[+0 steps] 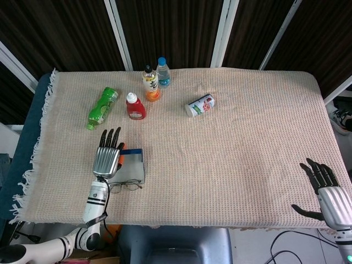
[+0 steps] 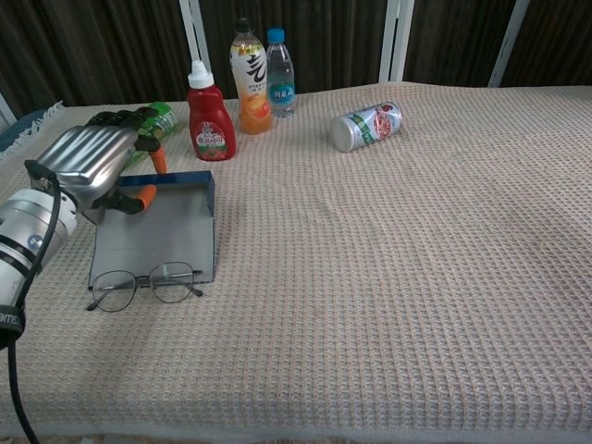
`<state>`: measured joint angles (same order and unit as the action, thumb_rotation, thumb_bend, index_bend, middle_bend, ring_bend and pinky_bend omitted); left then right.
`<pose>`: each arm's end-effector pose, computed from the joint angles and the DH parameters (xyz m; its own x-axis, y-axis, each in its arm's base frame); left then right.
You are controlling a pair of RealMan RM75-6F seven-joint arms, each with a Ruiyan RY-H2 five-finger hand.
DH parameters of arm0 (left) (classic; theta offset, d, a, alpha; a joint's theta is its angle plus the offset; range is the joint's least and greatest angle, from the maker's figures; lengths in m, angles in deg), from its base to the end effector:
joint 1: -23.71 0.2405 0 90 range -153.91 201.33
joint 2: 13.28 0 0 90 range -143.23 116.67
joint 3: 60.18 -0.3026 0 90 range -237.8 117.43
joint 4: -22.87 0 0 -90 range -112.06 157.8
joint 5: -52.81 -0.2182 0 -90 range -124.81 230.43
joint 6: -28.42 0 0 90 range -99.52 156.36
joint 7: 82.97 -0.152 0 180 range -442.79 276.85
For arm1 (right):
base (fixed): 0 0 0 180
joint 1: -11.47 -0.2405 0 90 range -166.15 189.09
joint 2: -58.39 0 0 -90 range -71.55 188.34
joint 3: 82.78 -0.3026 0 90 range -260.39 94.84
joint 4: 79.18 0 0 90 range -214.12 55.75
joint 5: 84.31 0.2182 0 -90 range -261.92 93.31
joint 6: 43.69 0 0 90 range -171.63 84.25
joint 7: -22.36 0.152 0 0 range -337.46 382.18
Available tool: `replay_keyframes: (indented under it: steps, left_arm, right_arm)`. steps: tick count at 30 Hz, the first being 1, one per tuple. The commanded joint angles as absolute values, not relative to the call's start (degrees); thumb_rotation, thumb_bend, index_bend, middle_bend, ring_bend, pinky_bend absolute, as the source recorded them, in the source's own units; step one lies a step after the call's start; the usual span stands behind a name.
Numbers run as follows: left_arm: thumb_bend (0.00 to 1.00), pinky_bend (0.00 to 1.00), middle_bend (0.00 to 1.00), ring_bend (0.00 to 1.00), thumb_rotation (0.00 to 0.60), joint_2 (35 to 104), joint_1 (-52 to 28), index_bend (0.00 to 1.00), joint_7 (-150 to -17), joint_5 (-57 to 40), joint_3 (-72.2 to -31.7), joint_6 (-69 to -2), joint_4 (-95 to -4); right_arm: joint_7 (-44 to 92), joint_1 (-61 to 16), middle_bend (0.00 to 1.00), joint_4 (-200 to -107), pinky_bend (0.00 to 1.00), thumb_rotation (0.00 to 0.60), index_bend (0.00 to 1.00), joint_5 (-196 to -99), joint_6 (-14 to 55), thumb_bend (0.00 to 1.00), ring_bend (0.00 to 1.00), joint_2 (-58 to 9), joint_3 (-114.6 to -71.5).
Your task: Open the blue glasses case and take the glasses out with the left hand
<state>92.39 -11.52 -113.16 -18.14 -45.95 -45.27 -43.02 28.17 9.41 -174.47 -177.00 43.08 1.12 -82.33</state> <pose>-0.2086 0.3767 -0.0532 0.5378 -0.0920 0.8380 0.8217 -0.1652 -0.5455 -0.3478 -0.1624 0.1986 0.3723 -0.0551 0.9265 -0.9269 -0.0728 0.3681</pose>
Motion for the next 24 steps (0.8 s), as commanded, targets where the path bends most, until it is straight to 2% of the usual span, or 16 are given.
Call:
replay_keyframes:
  steps: [1, 6, 12, 16, 21, 24]
  left_arm:
    - [0.45, 0.0, 0.01, 0.0, 0.6, 92.69, -13.32, 0.64, -112.46, -16.77, -42.95, -44.73, -40.24]
    - [0.45, 0.0, 0.02, 0.0, 0.6, 93.87, -15.44, 0.62, -111.5, -13.06, -39.84, -41.35, -35.37]
    - [0.45, 0.0, 0.01, 0.0, 0.6, 94.59, -15.64, 0.57, -111.09, -11.16, -39.92, -38.93, -32.98]
    - [0.45, 0.0, 0.0, 0.0, 0.6, 95.46, -15.37, 0.41, -110.22, -8.62, -40.57, -35.08, -30.48]
    - [0.43, 0.0, 0.0, 0.0, 0.6, 93.72, -14.32, 0.08, -113.75, -3.93, -40.9, -31.3, -32.98]
    - [0.42, 0.0, 0.0, 0.0, 0.6, 90.97, -13.2, 0.01, -115.65, -2.38, -41.27, -31.29, -38.4]
  right_arm:
    - [28.2, 9.45, 0.0, -174.46, 0.0, 0.6, 0.0, -176.97, 43.15, 0.18, 0.0, 1.14, -82.35]
    - [28.41, 9.56, 0.0, -174.45, 0.0, 0.6, 0.0, -176.78, 43.43, 0.18, 0.0, 1.21, -82.53]
    - [28.55, 9.52, 0.0, -174.36, 0.0, 0.6, 0.0, -176.52, 43.33, 0.18, 0.0, 1.28, -82.65]
    - [28.32, 9.43, 0.0, -174.4, 0.0, 0.6, 0.0, -176.5, 43.1, 0.18, 0.0, 1.26, -82.63]
    - [28.08, 9.46, 0.0, -174.39, 0.0, 0.6, 0.0, -176.59, 43.14, 0.18, 0.0, 1.16, -82.59]
    - [27.61, 9.41, 0.0, -174.42, 0.0, 0.6, 0.0, -176.78, 42.97, 0.18, 0.0, 1.03, -82.47]
